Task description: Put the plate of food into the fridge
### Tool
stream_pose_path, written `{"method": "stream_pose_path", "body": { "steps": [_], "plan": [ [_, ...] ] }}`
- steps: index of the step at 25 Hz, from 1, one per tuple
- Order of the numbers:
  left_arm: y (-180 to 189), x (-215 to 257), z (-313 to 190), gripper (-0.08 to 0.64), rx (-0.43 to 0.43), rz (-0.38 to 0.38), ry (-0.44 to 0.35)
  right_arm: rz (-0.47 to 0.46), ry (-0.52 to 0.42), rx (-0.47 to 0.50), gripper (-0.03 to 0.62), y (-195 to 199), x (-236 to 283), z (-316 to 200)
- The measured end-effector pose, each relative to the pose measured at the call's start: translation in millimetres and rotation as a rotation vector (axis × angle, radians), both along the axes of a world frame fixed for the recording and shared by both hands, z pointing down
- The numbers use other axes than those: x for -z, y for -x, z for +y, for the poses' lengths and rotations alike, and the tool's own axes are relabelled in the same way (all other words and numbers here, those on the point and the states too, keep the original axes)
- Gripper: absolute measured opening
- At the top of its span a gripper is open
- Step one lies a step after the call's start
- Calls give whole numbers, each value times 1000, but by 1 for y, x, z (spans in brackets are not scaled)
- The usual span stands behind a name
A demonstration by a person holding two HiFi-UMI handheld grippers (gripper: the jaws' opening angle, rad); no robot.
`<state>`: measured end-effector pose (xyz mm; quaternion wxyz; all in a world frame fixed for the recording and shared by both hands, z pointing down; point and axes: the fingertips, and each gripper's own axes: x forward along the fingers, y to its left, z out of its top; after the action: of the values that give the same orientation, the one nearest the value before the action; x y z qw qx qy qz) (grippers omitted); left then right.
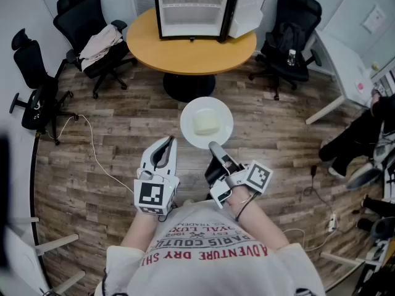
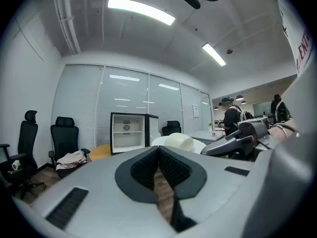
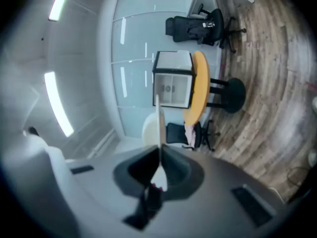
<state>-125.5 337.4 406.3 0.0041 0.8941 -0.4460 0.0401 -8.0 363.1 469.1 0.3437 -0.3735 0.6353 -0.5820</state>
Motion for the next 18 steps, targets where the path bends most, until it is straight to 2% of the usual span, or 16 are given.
{"method": "stream_pose_path", "body": {
  "steps": [18],
  "plan": [
    [8,-6,2,26,-20,9,11,-6,31,-1,37,14,-7,0]
  ]
}}
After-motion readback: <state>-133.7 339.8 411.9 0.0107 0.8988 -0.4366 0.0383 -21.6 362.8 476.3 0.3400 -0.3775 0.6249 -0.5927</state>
